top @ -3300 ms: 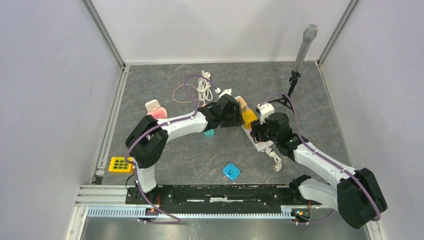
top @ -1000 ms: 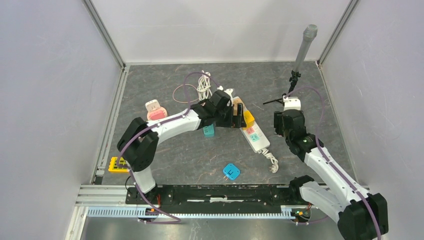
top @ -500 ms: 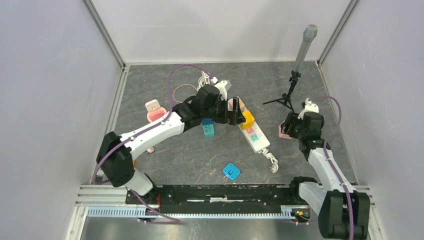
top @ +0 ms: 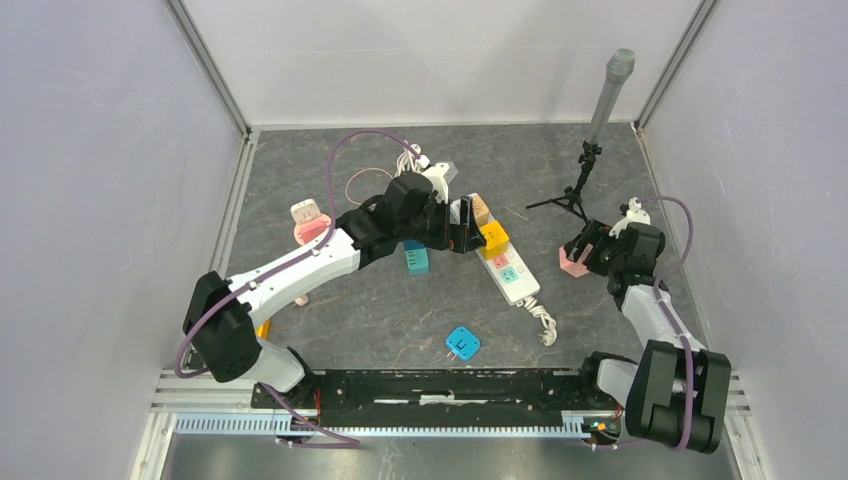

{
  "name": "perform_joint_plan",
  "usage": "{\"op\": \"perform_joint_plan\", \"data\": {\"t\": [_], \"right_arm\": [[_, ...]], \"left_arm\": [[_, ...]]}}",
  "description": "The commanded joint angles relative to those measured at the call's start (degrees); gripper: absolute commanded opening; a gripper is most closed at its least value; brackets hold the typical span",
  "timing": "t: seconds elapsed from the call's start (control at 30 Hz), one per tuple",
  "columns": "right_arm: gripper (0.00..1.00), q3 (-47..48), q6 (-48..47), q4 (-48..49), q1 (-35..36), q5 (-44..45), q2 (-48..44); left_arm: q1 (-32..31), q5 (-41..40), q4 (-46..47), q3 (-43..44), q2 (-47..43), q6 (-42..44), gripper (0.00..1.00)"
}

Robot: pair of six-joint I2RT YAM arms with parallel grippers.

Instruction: Pull the plug off the socket

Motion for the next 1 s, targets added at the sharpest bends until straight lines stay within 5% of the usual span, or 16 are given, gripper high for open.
{"op": "perform_joint_plan", "data": {"t": [0.0, 0.23, 0.47, 0.73, 0.97], "right_arm": [[0.87, 1.4, -1.4, -1.2, -0.3, 5.9, -3.8], [0.95, 1.4, -3.7, -4.8, -0.2, 10.2, -9.6], [0.98, 0.7, -3.0, 0.1, 2.2, 0.5, -16.2], [0.98, 2.2, -2.4, 5.5, 22.7, 0.6, -12.3], [0.98, 6.3, -0.6, 9.4, 33.9, 11.0, -2.3]], "left_arm": [[0.3, -1.4, 0.0, 0.3, -2.0, 2.3, 1.00], [0.3, -3.5, -0.5, 1.0, -1.4, 1.4, 1.00], [0.5, -6.9, -0.4, 1.6, -1.0, -0.3, 1.00], [1.0, -12.1, -0.2, 1.3, -2.1, -2.5, 1.00], [1.4, -14.3, -1.4, 0.8, -4.4, -1.3, 1.00]]}}
